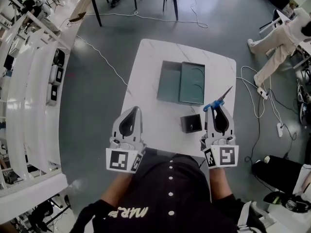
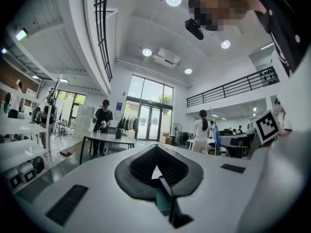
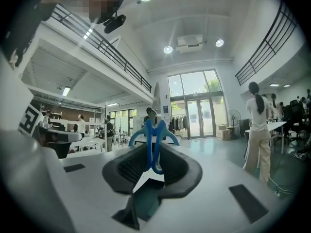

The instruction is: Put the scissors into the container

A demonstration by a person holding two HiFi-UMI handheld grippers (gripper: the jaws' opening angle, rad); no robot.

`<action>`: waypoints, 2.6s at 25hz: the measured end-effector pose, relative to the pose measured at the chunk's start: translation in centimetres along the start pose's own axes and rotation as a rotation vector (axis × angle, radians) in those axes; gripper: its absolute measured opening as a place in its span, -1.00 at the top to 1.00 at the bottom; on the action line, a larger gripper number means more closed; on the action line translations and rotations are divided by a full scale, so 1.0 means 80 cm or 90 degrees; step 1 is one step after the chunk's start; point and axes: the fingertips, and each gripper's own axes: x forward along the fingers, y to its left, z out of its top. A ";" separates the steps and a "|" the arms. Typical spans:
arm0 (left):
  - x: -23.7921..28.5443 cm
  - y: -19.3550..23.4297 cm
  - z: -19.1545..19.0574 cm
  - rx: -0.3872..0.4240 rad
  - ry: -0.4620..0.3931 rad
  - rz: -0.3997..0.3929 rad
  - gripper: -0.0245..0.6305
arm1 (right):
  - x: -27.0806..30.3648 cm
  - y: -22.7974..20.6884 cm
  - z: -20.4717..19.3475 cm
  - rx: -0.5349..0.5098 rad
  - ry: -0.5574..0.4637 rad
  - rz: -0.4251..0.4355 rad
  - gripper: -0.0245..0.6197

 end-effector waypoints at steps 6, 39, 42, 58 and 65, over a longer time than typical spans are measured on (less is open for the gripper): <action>0.016 0.033 0.003 -0.001 0.004 -0.036 0.85 | 0.021 0.020 0.002 -0.002 -0.003 -0.035 0.64; 0.054 0.066 -0.018 -0.031 0.036 -0.115 0.85 | 0.090 0.065 -0.031 0.009 0.065 -0.059 0.64; 0.057 0.067 -0.020 -0.032 0.040 -0.113 0.85 | 0.102 0.066 -0.038 0.010 0.069 -0.051 0.64; 0.075 0.079 -0.071 -0.031 0.103 -0.118 0.85 | 0.203 0.057 -0.126 -0.042 0.199 0.012 0.64; 0.083 0.087 -0.102 -0.049 0.128 -0.114 0.85 | 0.237 0.040 -0.222 -0.083 0.391 0.068 0.64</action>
